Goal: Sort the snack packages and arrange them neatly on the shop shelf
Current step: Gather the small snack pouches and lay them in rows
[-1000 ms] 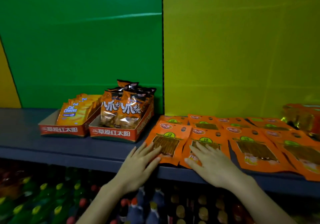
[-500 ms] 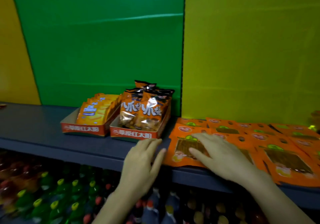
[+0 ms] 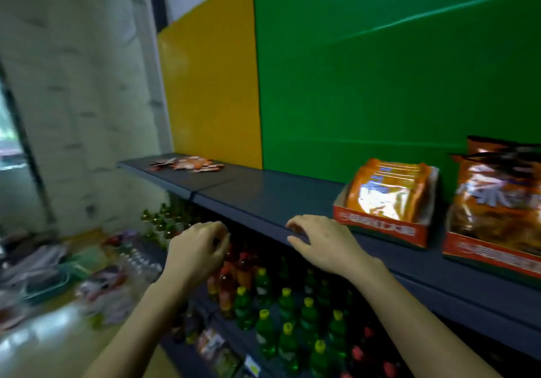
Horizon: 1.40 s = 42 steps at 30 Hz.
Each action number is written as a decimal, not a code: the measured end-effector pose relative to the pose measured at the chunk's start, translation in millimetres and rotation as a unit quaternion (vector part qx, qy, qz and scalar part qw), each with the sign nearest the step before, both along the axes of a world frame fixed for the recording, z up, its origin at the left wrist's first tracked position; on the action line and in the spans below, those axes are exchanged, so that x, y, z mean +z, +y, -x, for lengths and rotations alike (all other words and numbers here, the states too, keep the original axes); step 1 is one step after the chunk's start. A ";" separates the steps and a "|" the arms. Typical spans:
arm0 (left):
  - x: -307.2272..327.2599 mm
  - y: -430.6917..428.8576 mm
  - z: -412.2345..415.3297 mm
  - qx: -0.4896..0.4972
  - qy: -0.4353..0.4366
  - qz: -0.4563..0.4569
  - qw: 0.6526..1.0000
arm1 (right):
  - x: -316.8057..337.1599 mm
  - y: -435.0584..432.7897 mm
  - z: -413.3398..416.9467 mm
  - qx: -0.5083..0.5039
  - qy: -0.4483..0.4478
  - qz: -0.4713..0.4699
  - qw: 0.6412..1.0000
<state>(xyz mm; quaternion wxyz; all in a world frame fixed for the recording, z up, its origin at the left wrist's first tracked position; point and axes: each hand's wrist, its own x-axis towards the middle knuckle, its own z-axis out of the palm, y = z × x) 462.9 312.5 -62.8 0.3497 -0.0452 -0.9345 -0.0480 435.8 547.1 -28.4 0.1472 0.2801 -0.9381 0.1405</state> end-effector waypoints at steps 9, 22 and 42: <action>-8.3 -160.9 42.5 0.103 -0.027 0.012 0.994 | 1.4 -184.8 94.2 0.088 -0.016 -0.015 0.996; -0.4 -354.1 225.0 0.146 -0.075 -0.013 0.986 | 23.6 -401.4 311.9 0.086 -0.020 -0.047 0.995; -2.5 -524.0 513.8 -0.029 -0.091 -0.080 0.992 | 6.2 -488.0 537.7 -0.222 -0.184 -0.093 0.953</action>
